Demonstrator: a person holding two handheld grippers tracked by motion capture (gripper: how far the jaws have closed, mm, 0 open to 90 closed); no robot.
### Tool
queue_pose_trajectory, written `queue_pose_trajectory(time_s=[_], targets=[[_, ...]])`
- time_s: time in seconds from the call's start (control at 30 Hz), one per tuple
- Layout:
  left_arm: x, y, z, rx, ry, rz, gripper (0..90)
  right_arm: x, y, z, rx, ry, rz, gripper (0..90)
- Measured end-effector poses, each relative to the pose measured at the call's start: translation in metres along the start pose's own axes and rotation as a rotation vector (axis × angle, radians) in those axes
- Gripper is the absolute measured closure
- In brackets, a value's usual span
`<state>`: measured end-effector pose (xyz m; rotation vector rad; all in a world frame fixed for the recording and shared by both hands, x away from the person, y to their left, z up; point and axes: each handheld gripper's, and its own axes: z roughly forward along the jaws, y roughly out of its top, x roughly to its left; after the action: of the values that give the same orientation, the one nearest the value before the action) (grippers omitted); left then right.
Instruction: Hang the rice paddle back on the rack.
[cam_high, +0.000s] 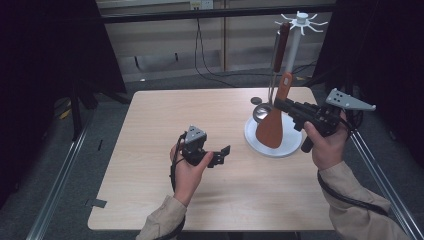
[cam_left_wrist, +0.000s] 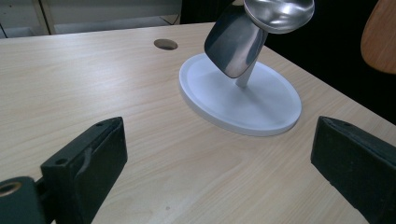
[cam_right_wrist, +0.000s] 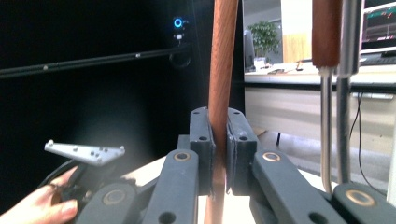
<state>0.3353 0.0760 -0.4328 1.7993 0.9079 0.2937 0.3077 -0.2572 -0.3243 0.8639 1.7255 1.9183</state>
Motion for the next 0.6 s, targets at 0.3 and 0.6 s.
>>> queue_pose_trajectory(time_s=[0.3,0.6], targets=[[0.001,0.0,0.0,-0.002,0.0,0.002,3.6,-0.006,0.013,0.003,-0.032,-0.001,0.0,83.7],[0.002,-0.001,0.0,0.003,0.005,0.003,3.7,-0.011,0.026,0.005,-0.059,-0.003,-0.005,83.7]])
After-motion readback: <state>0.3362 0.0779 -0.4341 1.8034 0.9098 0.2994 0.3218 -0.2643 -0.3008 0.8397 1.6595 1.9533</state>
